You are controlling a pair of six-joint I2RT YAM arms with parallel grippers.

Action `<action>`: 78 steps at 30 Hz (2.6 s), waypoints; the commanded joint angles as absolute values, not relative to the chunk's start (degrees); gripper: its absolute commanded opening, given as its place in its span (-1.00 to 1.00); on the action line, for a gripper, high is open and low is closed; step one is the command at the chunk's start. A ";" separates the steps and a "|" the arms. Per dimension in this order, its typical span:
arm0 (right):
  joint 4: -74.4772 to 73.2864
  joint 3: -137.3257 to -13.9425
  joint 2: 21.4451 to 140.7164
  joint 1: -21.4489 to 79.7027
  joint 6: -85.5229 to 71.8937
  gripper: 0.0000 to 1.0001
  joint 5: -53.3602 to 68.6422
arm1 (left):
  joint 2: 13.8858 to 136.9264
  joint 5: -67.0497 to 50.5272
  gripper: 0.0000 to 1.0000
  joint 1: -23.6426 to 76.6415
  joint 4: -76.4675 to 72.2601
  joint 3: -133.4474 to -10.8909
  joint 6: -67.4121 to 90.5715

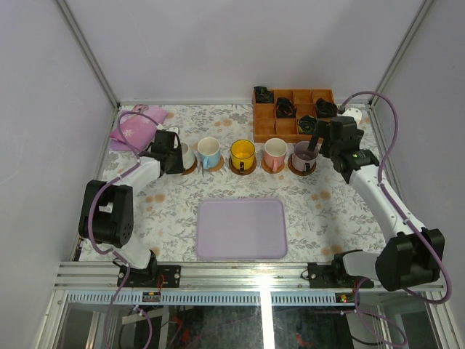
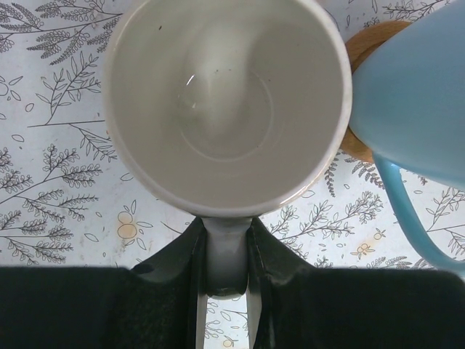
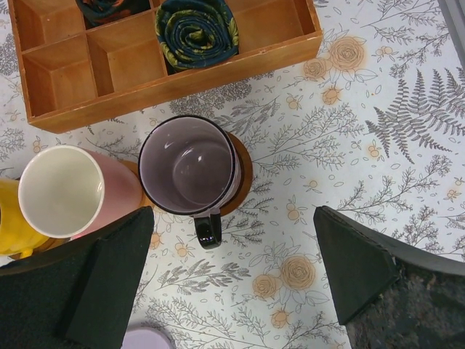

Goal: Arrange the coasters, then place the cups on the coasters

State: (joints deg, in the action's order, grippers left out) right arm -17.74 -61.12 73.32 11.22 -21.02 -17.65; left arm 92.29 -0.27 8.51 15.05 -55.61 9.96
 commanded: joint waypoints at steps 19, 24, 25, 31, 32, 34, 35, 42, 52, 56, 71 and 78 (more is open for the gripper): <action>-16.55 -60.56 70.66 11.08 -22.75 0.99 -16.25 | 88.79 0.83 0.19 8.78 16.05 -57.15 9.13; -16.61 -60.32 70.43 11.04 -22.94 0.99 -15.82 | 87.56 0.90 0.20 8.79 17.01 -56.66 9.81; -16.69 -60.34 70.34 11.00 -22.84 0.99 -15.80 | 87.07 0.95 0.20 8.80 17.31 -56.64 9.92; -17.51 -61.09 68.33 11.05 -21.50 0.99 -17.92 | 80.91 3.28 0.42 8.78 22.17 -58.59 10.68; -17.35 -61.11 67.99 11.03 -21.08 0.99 -18.25 | 79.65 3.32 0.55 8.79 22.85 -59.15 10.90; -17.19 -61.30 67.45 10.97 -20.33 0.98 -19.32 | 77.14 4.09 0.76 8.78 24.08 -60.46 11.94; -17.31 -61.45 67.35 10.76 -19.94 0.98 -19.97 | 75.99 5.31 0.92 8.83 24.69 -61.06 12.91; -18.20 -62.59 66.30 5.83 -18.59 0.99 -22.21 | 72.01 21.68 1.00 7.90 32.34 -67.63 19.08; -18.95 -59.75 59.15 -8.57 -22.86 0.99 -18.32 | 71.67 23.64 1.00 -1.76 36.93 -70.79 19.23; -18.65 -58.11 56.14 -9.29 -23.67 0.98 -18.55 | 69.47 18.07 1.00 -7.47 35.36 -69.05 19.51; -21.71 -58.07 54.58 -9.31 -23.52 0.98 -16.28 | 60.05 25.21 1.00 -7.59 31.40 -63.18 21.47; -21.92 -57.72 54.41 -9.29 -23.47 0.98 -15.90 | 57.91 25.89 0.99 -7.59 30.15 -62.12 23.46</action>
State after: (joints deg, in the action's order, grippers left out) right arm -22.09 -57.54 55.70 -9.08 -23.14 -16.78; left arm 59.13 23.79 -7.51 34.20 -62.72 21.34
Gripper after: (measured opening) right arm 0.993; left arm 0.996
